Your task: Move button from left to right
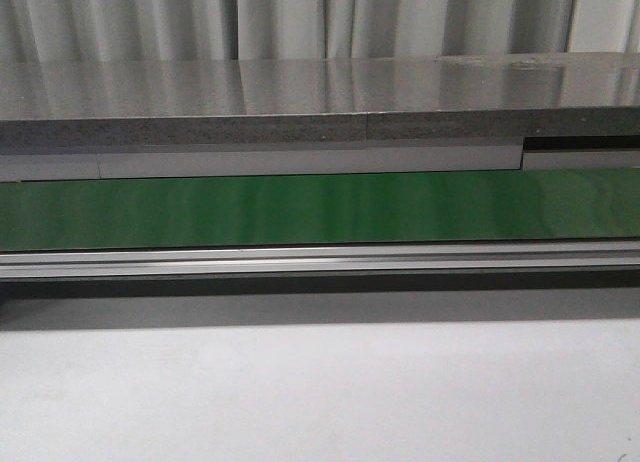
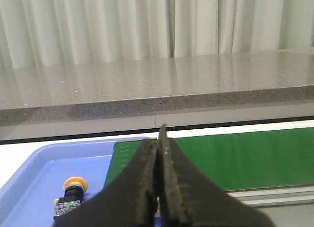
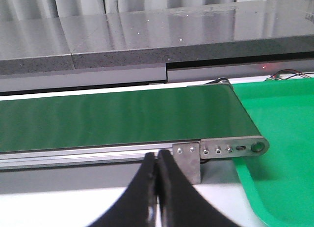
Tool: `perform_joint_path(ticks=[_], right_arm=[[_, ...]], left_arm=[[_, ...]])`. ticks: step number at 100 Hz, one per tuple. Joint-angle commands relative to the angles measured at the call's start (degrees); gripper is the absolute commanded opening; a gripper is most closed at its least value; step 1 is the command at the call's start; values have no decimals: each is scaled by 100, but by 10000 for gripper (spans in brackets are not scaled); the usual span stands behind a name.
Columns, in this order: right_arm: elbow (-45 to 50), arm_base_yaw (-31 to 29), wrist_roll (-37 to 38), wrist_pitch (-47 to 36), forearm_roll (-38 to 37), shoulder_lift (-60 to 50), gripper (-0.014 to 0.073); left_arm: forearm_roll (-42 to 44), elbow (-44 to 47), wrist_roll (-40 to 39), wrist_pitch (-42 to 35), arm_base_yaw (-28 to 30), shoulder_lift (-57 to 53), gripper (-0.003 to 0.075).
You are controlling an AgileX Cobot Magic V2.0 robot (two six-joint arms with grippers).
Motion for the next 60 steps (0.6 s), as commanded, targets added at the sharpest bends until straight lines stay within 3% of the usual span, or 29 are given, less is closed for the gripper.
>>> perform_joint_path(ticks=[1,40,60], right_arm=[[-88,-37,-31,-507,-2,-117,-67],[-88,-37,-31,-507,-2,-117,-67],[-88,-37,-31,-507,-2,-117,-67]], left_arm=[[-34,197,-61,-521,-54,-180,-20],[-34,162,-61,-699,-54,-180,-20],[-316,-318,-61,-448,-54,-86,-20]])
